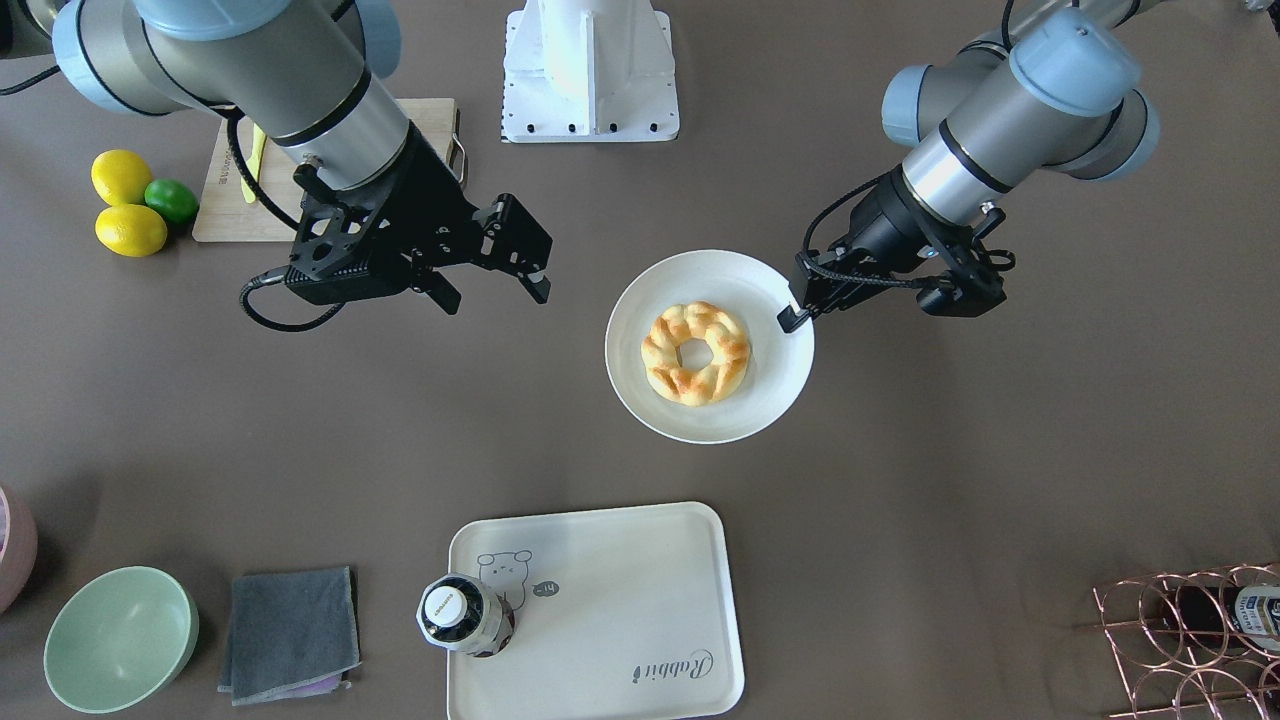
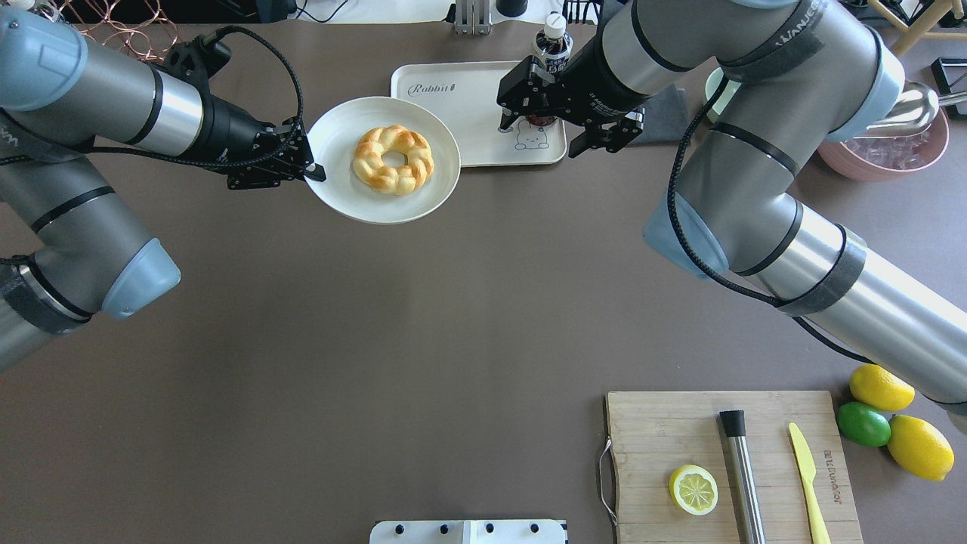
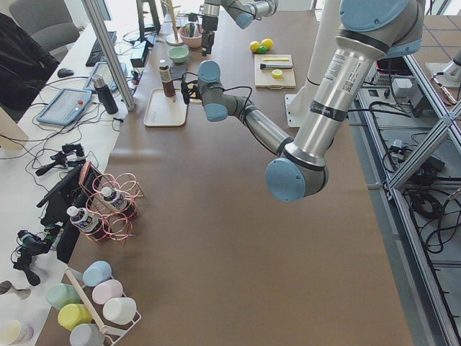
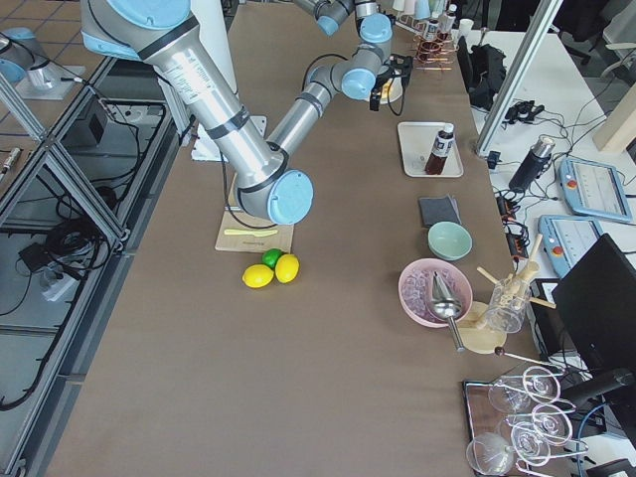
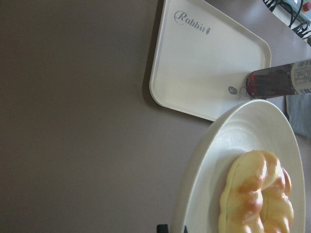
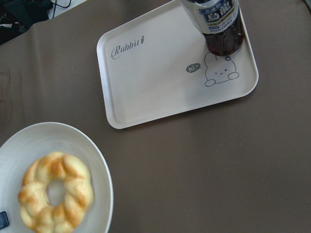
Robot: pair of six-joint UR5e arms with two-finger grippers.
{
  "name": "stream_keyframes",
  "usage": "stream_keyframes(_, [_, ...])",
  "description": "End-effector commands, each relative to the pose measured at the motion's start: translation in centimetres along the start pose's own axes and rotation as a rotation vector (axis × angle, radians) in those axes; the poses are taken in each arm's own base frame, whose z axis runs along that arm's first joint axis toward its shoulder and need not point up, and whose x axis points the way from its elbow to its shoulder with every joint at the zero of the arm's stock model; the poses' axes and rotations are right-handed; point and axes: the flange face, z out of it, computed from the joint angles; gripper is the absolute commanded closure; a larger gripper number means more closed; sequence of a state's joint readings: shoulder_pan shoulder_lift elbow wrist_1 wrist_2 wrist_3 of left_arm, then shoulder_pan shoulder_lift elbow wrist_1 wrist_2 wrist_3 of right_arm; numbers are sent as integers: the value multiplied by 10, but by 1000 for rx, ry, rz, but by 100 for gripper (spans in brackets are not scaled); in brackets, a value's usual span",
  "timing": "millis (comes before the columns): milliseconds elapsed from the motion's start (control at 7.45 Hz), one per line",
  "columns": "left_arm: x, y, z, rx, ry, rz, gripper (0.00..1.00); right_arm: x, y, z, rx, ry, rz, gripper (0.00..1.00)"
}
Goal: Place donut on tray
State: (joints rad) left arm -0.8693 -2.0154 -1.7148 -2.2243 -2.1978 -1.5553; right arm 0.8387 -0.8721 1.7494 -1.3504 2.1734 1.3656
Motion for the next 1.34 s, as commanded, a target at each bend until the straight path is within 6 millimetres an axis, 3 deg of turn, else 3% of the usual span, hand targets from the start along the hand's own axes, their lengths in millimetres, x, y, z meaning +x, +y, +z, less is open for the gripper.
stream_keyframes(0, [21,-49,18,44,-59,-216,100,41,-20,0,18,46,12,0])
stream_keyframes(268, [28,-67,37,59,-70,-332,100,76,-35,0,31,88,-4,0])
stream_keyframes(537, [27,-78,51,66,-81,-366,100,189,-60,-4,24,208,-130,0])
stream_keyframes(805, [35,-80,65,131,-49,-408,100,310,-79,-26,-10,334,-251,0])
stream_keyframes(939, [37,-78,76,137,-39,-432,100,350,-88,-39,-99,405,-285,0])
stream_keyframes(1073, [39,-74,85,154,-25,-440,100,376,-95,-59,-176,487,-290,0])
stream_keyframes(1207, [41,-72,89,154,-24,-443,100,419,-95,-79,-193,512,-279,0])
